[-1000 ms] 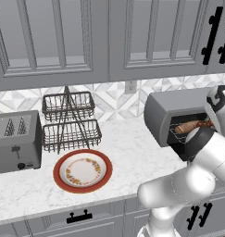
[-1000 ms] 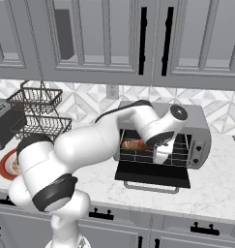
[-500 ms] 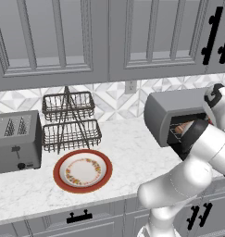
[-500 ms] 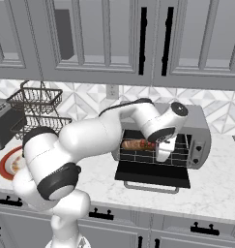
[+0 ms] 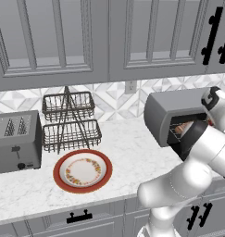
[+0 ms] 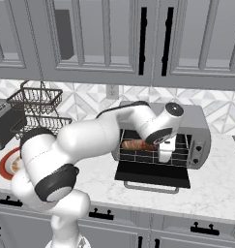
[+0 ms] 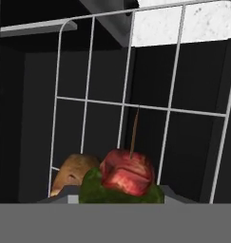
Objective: Pick up the kebab skewer and baguette bread, and place them inside the toaster oven. Close the toaster oven door and start by setting the timer.
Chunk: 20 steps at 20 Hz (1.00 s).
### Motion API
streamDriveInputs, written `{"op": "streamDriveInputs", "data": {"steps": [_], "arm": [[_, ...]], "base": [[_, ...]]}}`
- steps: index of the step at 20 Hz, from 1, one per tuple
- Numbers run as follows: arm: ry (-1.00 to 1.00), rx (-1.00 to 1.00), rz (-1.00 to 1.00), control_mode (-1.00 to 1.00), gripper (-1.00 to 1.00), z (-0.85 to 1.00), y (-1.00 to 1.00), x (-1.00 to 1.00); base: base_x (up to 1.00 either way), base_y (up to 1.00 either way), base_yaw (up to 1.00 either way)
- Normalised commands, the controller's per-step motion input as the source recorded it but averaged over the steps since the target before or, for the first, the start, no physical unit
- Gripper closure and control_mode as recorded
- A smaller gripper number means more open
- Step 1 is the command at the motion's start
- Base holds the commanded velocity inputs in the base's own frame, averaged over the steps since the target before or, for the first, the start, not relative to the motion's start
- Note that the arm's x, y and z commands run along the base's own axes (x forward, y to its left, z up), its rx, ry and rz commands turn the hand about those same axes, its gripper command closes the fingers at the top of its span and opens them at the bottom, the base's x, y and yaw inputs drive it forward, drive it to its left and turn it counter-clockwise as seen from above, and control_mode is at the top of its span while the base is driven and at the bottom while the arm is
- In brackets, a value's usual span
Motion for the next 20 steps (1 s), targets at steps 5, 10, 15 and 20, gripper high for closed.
{"op": "streamDriveInputs", "data": {"steps": [5,10,15,20], "arm": [[0.00,-0.04,0.00,-1.00,-1.00,-0.23,0.15,0.02],[0.00,-0.02,0.00,-1.00,-1.00,-0.21,0.21,0.17],[0.00,0.00,0.00,-1.00,-1.00,-0.05,0.02,0.10],[0.00,0.00,0.00,-1.00,-1.00,0.00,0.00,0.00]], "base": [[0.00,0.00,0.00],[0.00,0.00,0.00],[0.00,0.00,0.00],[0.00,0.00,0.00]]}}
